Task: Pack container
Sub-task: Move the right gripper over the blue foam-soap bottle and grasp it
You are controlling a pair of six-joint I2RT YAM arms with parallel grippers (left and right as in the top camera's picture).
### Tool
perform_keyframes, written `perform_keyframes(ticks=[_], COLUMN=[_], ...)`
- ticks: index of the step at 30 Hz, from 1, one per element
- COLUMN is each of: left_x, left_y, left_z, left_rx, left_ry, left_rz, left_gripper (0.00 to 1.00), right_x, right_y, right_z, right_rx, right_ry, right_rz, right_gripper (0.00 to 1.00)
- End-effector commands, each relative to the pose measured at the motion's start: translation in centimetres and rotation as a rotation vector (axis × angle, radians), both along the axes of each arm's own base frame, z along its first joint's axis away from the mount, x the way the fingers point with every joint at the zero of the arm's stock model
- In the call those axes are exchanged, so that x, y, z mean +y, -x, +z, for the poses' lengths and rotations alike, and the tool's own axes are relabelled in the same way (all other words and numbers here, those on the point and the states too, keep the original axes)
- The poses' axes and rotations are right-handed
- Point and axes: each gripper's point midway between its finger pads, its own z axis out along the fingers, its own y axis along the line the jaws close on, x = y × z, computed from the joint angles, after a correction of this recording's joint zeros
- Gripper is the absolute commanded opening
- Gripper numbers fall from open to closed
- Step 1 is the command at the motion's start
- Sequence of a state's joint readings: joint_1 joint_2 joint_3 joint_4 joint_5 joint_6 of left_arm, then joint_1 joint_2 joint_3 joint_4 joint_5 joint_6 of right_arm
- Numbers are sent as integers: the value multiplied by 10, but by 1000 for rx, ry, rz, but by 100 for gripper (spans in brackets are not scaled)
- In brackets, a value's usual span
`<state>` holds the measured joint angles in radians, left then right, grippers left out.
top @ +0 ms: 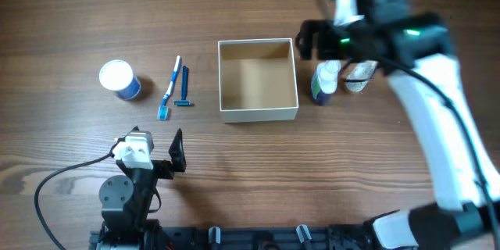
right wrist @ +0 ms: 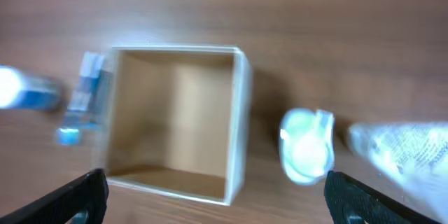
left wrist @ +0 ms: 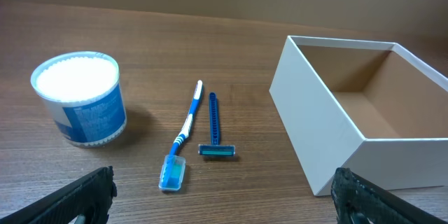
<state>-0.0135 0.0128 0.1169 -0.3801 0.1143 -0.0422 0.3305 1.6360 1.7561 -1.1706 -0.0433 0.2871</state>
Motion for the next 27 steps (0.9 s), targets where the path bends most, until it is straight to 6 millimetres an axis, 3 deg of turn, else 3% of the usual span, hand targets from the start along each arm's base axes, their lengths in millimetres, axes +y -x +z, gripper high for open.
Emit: perform_keyframes(ticks=[1,4,7,11,17,27], left_x=[0,0,0,0,0,0], left_y=[0,0,0,0,0,0], left_z=[1,1,1,1,1,1], left_rx=[-10,-10,-10,-10,-10,-10], left_ry=[-10,-9,-10,-10,-10,-10], left_rz=[-3,-3,-3,-3,-3,-3], left_gripper=[100,100,100,100,100,100], right_x=[-37,-45,-45,-47,-34,-38], right_y=[-23,-31,-32,-29,-21,-9], right_z=[-34,-68,-89,-99,-109,-142], right_rx=[36,130,196,243,299,353], right_ry=[203,217,203,206,147,168], right_rz=[-215,-251,-243,-245,-187,-187], right_gripper=[100,99,96,92,91,81])
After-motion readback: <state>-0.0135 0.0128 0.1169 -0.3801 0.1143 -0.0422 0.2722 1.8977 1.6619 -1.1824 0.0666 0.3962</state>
